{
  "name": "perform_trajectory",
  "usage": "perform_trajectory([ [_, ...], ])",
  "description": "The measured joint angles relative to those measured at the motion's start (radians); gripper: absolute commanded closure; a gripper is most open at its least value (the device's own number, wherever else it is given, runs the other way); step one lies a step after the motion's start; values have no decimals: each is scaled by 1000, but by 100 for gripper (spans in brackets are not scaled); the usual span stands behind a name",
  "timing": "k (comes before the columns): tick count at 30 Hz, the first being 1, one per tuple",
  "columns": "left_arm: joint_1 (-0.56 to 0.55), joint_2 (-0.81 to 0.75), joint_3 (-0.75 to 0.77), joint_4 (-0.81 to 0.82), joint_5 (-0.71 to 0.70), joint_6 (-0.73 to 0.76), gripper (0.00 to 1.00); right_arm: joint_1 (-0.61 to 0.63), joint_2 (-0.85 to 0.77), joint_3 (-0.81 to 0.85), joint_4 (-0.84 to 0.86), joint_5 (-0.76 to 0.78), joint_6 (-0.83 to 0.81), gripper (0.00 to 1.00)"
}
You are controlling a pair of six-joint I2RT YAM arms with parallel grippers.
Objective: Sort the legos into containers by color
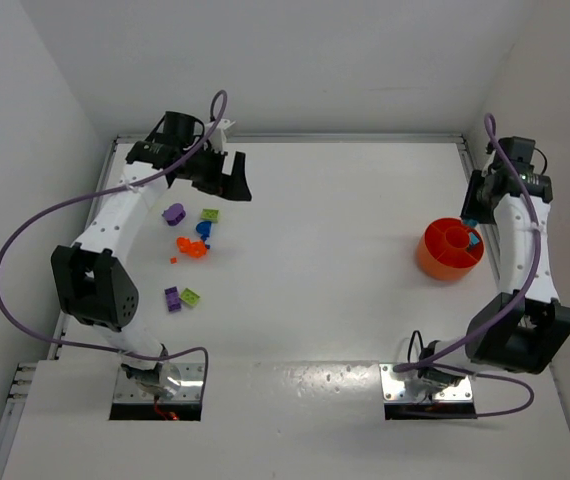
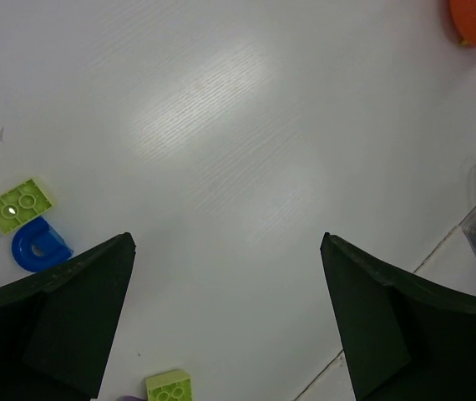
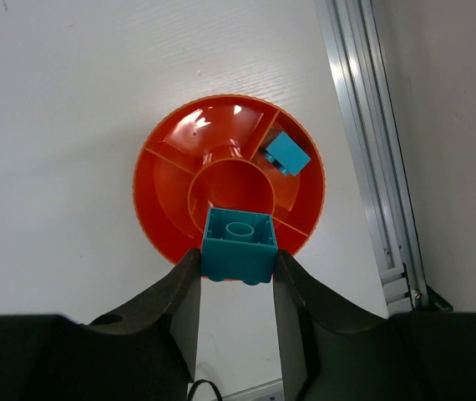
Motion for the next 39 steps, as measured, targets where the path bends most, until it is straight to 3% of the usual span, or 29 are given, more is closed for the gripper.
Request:
perform_trajectory([
  [16,-31,9,18,-4,16,0,0,-158,10,-73,-2,42,110,100],
  [39,-78,22,18,-5,-16,0,0,-206,126,-124,40,-54,108,100],
])
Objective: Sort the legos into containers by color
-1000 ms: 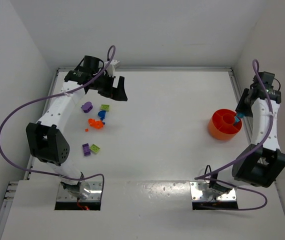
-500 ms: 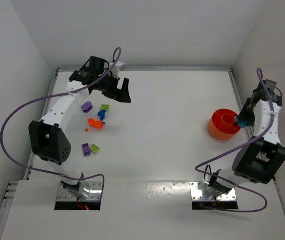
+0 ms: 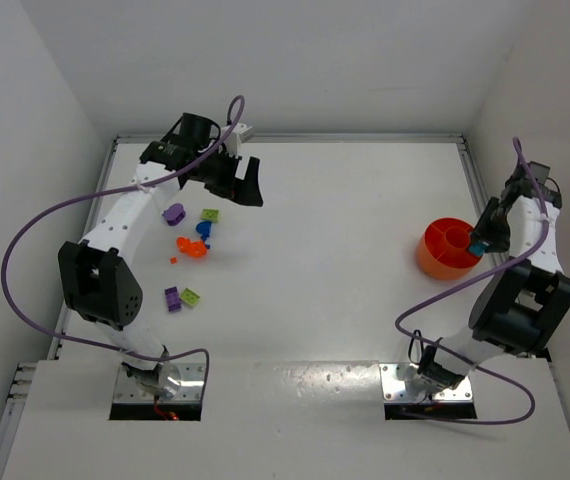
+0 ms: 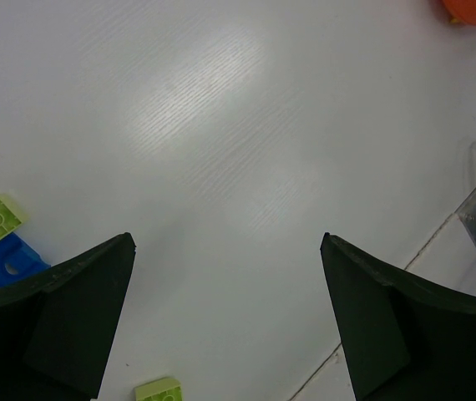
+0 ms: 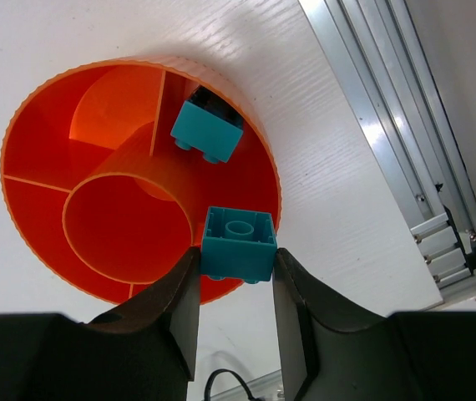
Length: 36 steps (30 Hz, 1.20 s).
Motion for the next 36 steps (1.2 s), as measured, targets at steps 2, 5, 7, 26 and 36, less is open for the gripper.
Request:
perform_trajectory([
  [2,0,0,0,0,-1,0,0,0,10,0,1,-5,0,100],
  [5,0,0,0,0,-3,0,0,0,14,0,2,-13,0,100],
  [7,0,0,0,0,-3,0,0,0,16,0,2,-17,0,100],
  [26,0,0,0,-1,-3,6,0,-1,30,0,10,-40,-24,37],
  [36,0,0,0,-1,-1,8,0,-1,7,0,15,-43,-50,35],
])
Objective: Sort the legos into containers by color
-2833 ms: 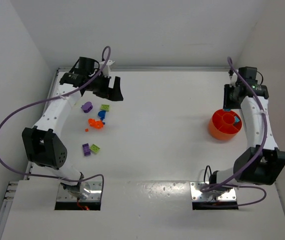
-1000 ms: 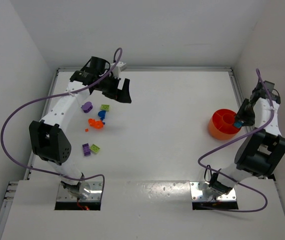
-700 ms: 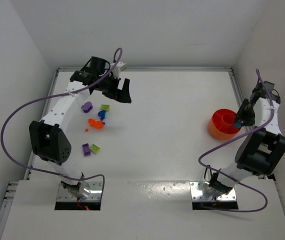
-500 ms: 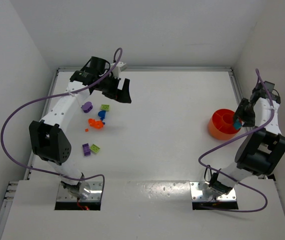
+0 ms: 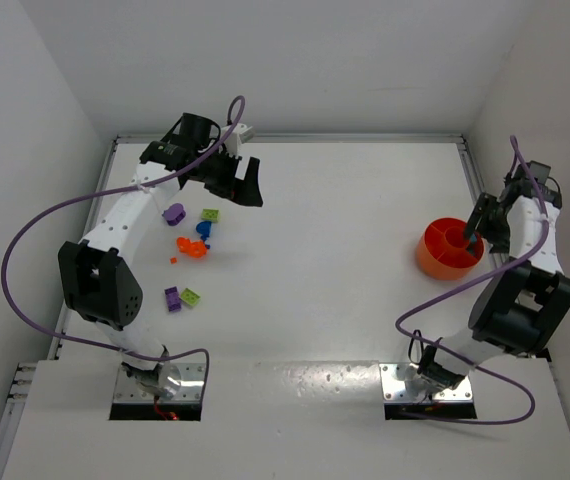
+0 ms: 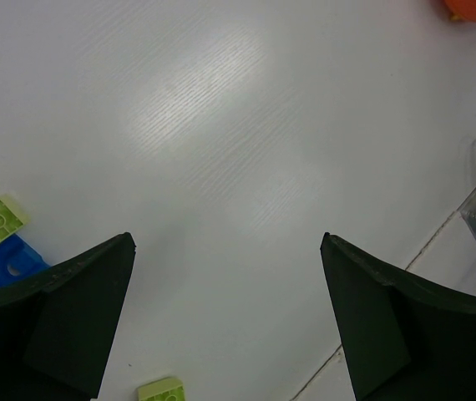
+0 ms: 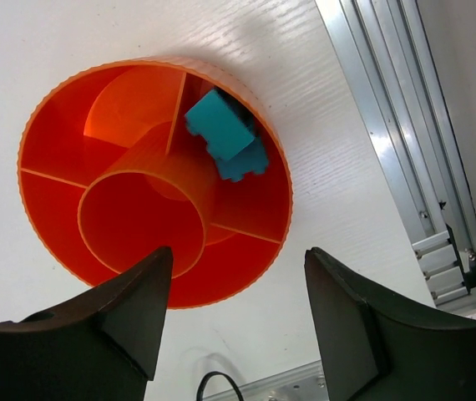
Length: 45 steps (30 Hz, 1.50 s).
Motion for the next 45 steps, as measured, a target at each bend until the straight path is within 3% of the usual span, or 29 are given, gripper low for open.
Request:
perform_trajectory([
  [5,0,0,0,-3,7,18,0,2,-18,0,0,-46,-20,36],
  [6,0,0,0,-4,6,23,0,3,-34,0,1,-64,-30,32],
  [7,0,0,0,-6,6,28,0,5,-59,0,2,-87,-42,27],
  [9,0,-3,0,-16,4,46,0,11,-116,5,0,-136,-66,0],
  [12,5,-21,-7,-42,-3,93,0,16,-189,35,0,-221,-125,0],
  [18,61,-141,-212,-79,-79,233,16,34,-217,54,-12,-393,-209,11],
  [21,133,-164,-323,-64,-174,266,22,53,-193,47,-21,-462,-214,19],
  [25,227,-157,-394,-24,-309,281,22,97,-134,42,-29,-517,-211,20],
  [30,276,-70,-364,53,-419,293,14,158,-113,36,-27,-531,-200,20],
  [39,336,214,-230,134,-475,360,14,223,-106,36,-28,-519,-193,20],
  [45,374,322,-130,151,-476,404,15,249,-104,36,-29,-504,-192,20],
])
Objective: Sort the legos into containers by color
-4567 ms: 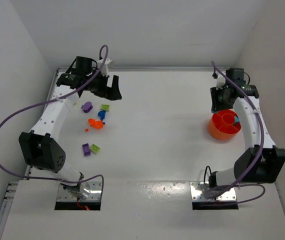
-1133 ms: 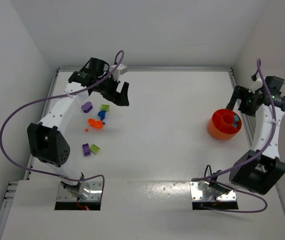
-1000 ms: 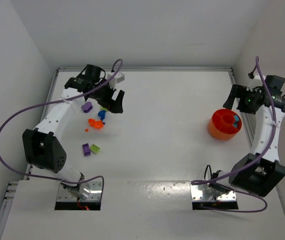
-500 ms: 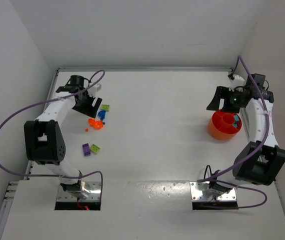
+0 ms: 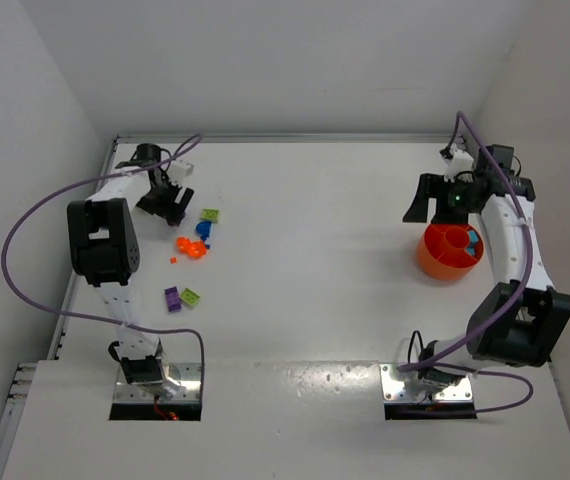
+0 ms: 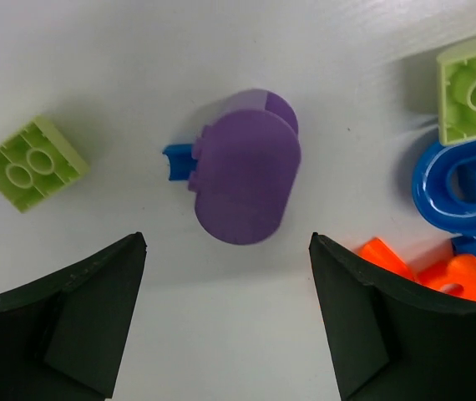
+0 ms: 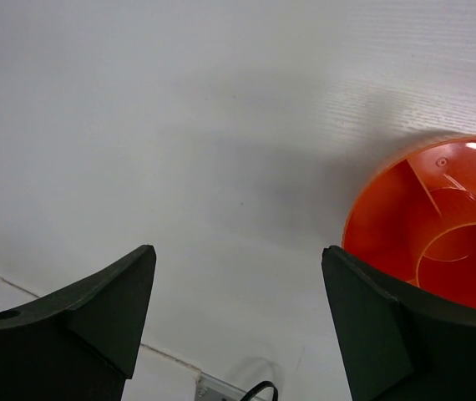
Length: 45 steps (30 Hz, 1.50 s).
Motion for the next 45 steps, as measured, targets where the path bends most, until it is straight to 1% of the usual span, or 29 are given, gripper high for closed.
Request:
perform_trajectory([
  [1,2,12,14,2,1,10,17,4,3,1,0,2,0,20],
  [5,3,46,49,5,30,45,18,19,30,10,0,8,0,20],
  [8,3,65,67,3,66,69,23,31,47,15,-1,8,-2,20],
  [11,3,77,69,-4,97,91,30,49,64,29,-9,5,-5,20],
  [12,3,82,69,-5,105,97,30,51,66,31,-9,3,-5,20],
  [13,3,88,70,-8,114,102,35,56,75,38,-12,0,-6,20],
  [16,3,108,78,-13,127,112,45,68,103,64,-25,-19,-9,20],
  [20,3,124,85,-19,143,117,55,82,149,118,-45,-68,-13,20],
  [24,3,124,87,-20,179,127,62,93,204,167,-68,-143,-12,20],
  [25,3,122,84,-18,194,131,62,95,219,172,-68,-170,-12,20],
  [27,3,99,57,-15,227,144,65,98,242,169,-72,-227,-7,20],
  [31,-23,-52,-50,-40,303,186,65,117,266,141,-80,-310,8,20],
  [33,-65,-159,-82,-54,346,218,65,134,267,134,-82,-353,11,20],
  [35,-152,-295,-119,-50,369,240,67,148,267,119,-78,-413,16,20],
  [37,-282,-430,-146,-36,377,246,68,166,262,74,-64,-488,32,20],
  [38,-343,-483,-151,-27,380,247,68,169,260,60,-62,-504,39,18],
  [40,-505,-591,-178,12,382,233,68,189,240,8,-42,-562,70,16],
  [42,-608,-655,-192,14,381,208,70,211,212,-21,-18,-596,101,16],
  [45,-706,-673,-191,17,360,156,70,253,160,-29,36,-617,153,13],
])
